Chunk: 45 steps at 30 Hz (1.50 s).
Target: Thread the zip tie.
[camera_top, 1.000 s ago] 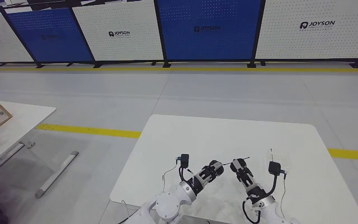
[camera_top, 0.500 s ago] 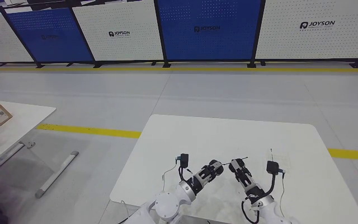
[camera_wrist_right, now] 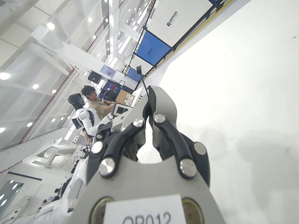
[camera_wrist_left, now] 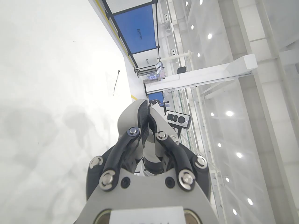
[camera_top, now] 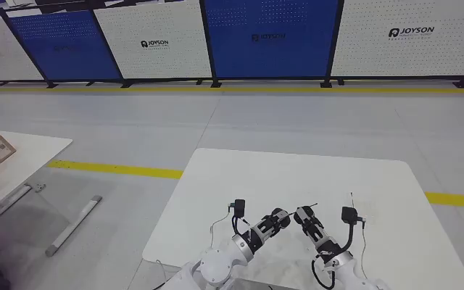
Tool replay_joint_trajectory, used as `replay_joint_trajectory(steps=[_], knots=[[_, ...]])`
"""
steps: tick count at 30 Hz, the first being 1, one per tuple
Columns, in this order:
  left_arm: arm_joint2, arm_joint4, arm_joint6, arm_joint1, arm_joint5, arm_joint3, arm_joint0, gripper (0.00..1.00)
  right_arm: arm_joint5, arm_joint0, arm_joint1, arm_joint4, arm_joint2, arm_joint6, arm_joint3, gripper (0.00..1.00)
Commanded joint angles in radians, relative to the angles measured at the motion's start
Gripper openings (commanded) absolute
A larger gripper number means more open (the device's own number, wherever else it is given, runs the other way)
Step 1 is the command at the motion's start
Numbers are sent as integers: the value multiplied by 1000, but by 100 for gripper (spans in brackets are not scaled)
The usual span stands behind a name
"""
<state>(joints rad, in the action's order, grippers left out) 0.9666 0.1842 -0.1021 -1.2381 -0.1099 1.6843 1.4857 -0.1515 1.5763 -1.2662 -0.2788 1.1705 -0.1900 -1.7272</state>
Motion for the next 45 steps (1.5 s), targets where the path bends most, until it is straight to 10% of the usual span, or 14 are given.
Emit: replay_joint_trajectory(steps=[1,2,4,7,31,45], knots=[[0,-2,1,0,4,-1,0,0,0,-2,-1,14,-1,-8,1,0],[0,-4,2,0,6,-2,0,0,-2,-4,-1,18,-1,-11,3,0],[0,-7,7,-1,18,-5,-1,0,-10,-6,0,21,0,-20,4,44],[-1,-5,15,-2,35,-8,-5,0,-23,-2,1,22,4,-17,1,65],[-12,-45,12,-4,61,8,3,0,-30,35,7,8,46,13,-55,0],[-4,-40,6,-3,36,18,13,0,-18,18,3,-8,24,7,-39,0]])
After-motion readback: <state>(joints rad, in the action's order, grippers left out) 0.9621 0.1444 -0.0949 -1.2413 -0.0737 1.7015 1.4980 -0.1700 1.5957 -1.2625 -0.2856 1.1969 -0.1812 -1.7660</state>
